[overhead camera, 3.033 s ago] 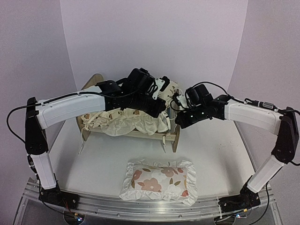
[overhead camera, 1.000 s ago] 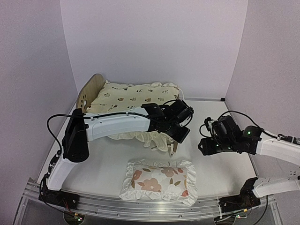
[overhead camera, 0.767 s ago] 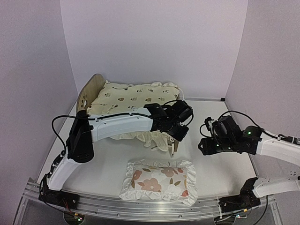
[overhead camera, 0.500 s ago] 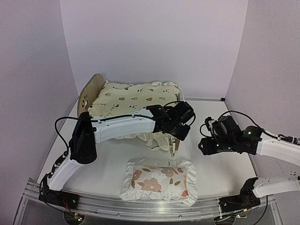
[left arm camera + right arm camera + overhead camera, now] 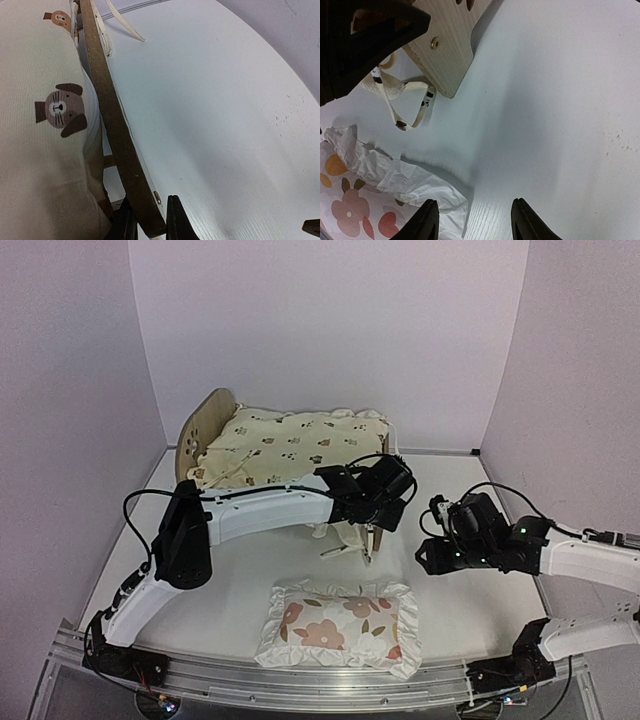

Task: Set up the pet bed

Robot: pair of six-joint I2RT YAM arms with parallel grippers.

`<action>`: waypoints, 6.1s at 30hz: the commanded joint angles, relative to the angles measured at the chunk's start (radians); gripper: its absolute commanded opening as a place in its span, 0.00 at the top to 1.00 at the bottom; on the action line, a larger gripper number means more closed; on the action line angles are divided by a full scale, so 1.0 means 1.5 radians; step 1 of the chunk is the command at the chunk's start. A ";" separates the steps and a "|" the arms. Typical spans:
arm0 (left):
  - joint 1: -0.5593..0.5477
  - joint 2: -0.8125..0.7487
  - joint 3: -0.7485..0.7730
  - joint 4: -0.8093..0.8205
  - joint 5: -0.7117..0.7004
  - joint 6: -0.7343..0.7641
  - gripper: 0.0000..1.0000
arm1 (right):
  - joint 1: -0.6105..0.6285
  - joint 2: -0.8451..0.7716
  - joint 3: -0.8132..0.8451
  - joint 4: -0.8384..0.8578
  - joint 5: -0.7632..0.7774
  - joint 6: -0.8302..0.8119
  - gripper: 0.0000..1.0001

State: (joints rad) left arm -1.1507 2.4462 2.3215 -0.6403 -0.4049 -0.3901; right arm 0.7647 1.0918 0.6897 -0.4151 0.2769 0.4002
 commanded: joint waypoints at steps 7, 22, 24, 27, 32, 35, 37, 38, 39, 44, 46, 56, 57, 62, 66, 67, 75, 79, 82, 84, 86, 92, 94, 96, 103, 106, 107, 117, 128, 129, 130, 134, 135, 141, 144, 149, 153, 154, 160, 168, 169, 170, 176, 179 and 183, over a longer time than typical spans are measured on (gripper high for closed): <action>-0.001 -0.045 0.001 0.138 -0.022 0.103 1.00 | 0.011 0.102 -0.051 0.207 -0.066 -0.013 0.53; -0.002 -0.108 -0.100 0.148 0.035 0.098 0.37 | 0.012 0.282 -0.054 0.446 -0.042 -0.045 0.49; -0.001 -0.132 -0.114 0.130 0.055 0.100 0.23 | 0.012 0.282 -0.057 0.451 -0.041 -0.039 0.49; -0.003 -0.175 -0.142 0.107 0.078 0.100 0.14 | 0.012 0.279 -0.061 0.451 -0.032 -0.031 0.49; -0.009 -0.284 -0.284 0.088 0.083 0.111 0.18 | 0.012 0.269 -0.068 0.427 -0.020 -0.017 0.50; -0.008 -0.352 -0.383 0.080 0.079 0.107 0.18 | 0.012 0.261 -0.077 0.417 -0.018 -0.010 0.50; -0.009 -0.387 -0.441 0.073 0.081 0.101 0.20 | 0.013 0.260 -0.077 0.413 -0.026 -0.007 0.50; -0.009 -0.403 -0.469 0.072 0.083 0.098 0.22 | 0.013 0.262 -0.076 0.412 -0.030 -0.007 0.50; -0.008 -0.412 -0.491 0.075 0.083 0.093 0.26 | 0.014 0.264 -0.073 0.412 -0.035 -0.006 0.50; -0.005 -0.417 -0.607 0.151 0.070 0.094 0.35 | 0.038 0.280 -0.043 0.400 -0.031 -0.011 0.52; 0.002 -0.381 -0.614 0.155 0.049 0.095 0.36 | 0.044 0.283 -0.033 0.391 -0.022 -0.012 0.52; 0.068 -0.247 -0.568 0.183 0.046 0.105 0.37 | 0.049 0.248 -0.048 0.366 -0.003 -0.010 0.53; 0.073 -0.237 -0.561 0.183 0.045 0.106 0.37 | 0.049 0.245 -0.051 0.365 -0.003 -0.011 0.53; 0.099 -0.207 -0.548 0.196 0.084 0.102 0.37 | 0.049 0.228 -0.061 0.361 -0.001 -0.012 0.53; 0.108 -0.198 -0.553 0.210 0.107 0.099 0.39 | 0.049 0.221 -0.063 0.360 -0.004 -0.014 0.53; 0.111 -0.196 -0.554 0.214 0.109 0.098 0.40 | 0.049 0.222 -0.062 0.360 -0.006 -0.013 0.53; 0.142 -0.192 -0.573 0.248 0.142 0.086 0.49 | 0.050 0.223 -0.063 0.360 -0.016 -0.010 0.53; 0.146 -0.183 -0.581 0.259 0.142 0.082 0.53 | 0.050 0.222 -0.064 0.360 -0.020 -0.010 0.54; 0.150 -0.183 -0.592 0.271 0.145 0.078 0.60 | 0.050 0.220 -0.064 0.360 -0.022 -0.010 0.54; 0.151 -0.185 -0.597 0.276 0.145 0.077 0.69 | 0.050 0.221 -0.063 0.360 -0.023 -0.010 0.54; 0.151 -0.187 -0.601 0.279 0.146 0.080 0.88 | 0.050 0.222 -0.061 0.360 -0.024 -0.010 0.55; 0.151 -0.240 -0.620 0.286 0.187 0.085 1.00 | 0.051 0.227 -0.061 0.357 -0.007 -0.017 0.55; 0.151 -0.284 -0.629 0.286 0.209 0.081 1.00 | 0.050 0.229 -0.058 0.355 -0.005 -0.018 0.56; 0.151 -0.325 -0.632 0.282 0.229 0.075 1.00 | 0.051 0.234 -0.055 0.353 -0.002 -0.017 0.56; 0.151 -0.437 -0.620 0.266 0.267 0.057 1.00 | 0.069 0.275 -0.003 0.330 0.014 -0.022 0.57; 0.151 -0.468 -0.611 0.256 0.268 0.053 1.00 | 0.075 0.298 0.022 0.323 0.026 -0.023 0.57; 0.151 -0.476 -0.609 0.253 0.268 0.052 1.00 | 0.076 0.312 0.032 0.321 0.027 -0.023 0.57; 0.151 -0.536 -0.601 0.254 0.220 0.045 1.00 | 0.087 0.481 0.202 0.248 0.150 0.007 0.59; 0.151 -0.564 -0.617 0.254 0.202 0.048 1.00 | 0.086 0.600 0.325 0.182 0.267 0.003 0.59; 0.151 -0.566 -0.619 0.254 0.201 0.049 1.00 | 0.086 0.606 0.329 0.182 0.275 -0.001 0.59; 0.151 -0.567 -0.620 0.255 0.201 0.049 1.00 | 0.086 0.613 0.334 0.182 0.280 -0.006 0.59; 0.151 -0.570 -0.621 0.254 0.200 0.049 1.00 | 0.083 0.633 0.350 0.182 0.302 -0.011 0.60; 0.151 -0.569 -0.621 0.254 0.200 0.049 1.00 | 0.081 0.635 0.350 0.183 0.301 -0.006 0.60; 0.151 -0.573 -0.625 0.253 0.203 0.047 1.00 | 0.061 0.646 0.344 0.183 0.281 0.033 0.62; 0.152 -0.574 -0.625 0.252 0.203 0.047 1.00 | 0.043 0.643 0.328 0.202 0.244 0.058 0.62; 0.151 -0.571 -0.621 0.250 0.206 0.046 1.00 | 0.023 0.641 0.309 0.219 0.205 0.095 0.63; 0.152 -0.569 -0.618 0.248 0.207 0.044 1.00 | 0.020 0.642 0.294 0.225 0.196 0.113 0.64; 0.152 -0.568 -0.618 0.248 0.207 0.044 1.00 | 0.019 0.643 0.291 0.226 0.197 0.116 0.64; 0.151 -0.561 -0.613 0.246 0.209 0.043 1.00 | 0.019 0.646 0.281 0.227 0.184 0.134 0.64; 0.151 -0.548 -0.607 0.244 0.215 0.044 1.00 | 0.018 0.607 0.194 0.312 0.206 0.153 0.65; 0.151 -0.546 -0.606 0.243 0.215 0.044 1.00 | 0.019 0.601 0.176 0.334 0.204 0.161 0.65; 0.151 -0.544 -0.606 0.242 0.214 0.044 1.00 | 0.019 0.595 0.160 0.354 0.203 0.168 0.65; 0.151 -0.544 -0.605 0.238 0.211 0.044 1.00 | 0.019 0.611 0.158 0.396 0.206 0.176 0.58; 0.151 -0.554 -0.611 0.238 0.209 0.042 1.00 | 0.019 0.637 0.187 0.396 0.203 0.165 0.57; 0.151 -0.570 -0.624 0.236 0.206 0.039 1.00 | 0.019 0.661 0.209 0.396 0.205 0.158 0.57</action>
State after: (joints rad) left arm -0.9283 1.6360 1.3853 -0.2886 -0.0818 -0.3161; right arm 0.7971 2.0105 0.9805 0.2350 0.6360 0.6312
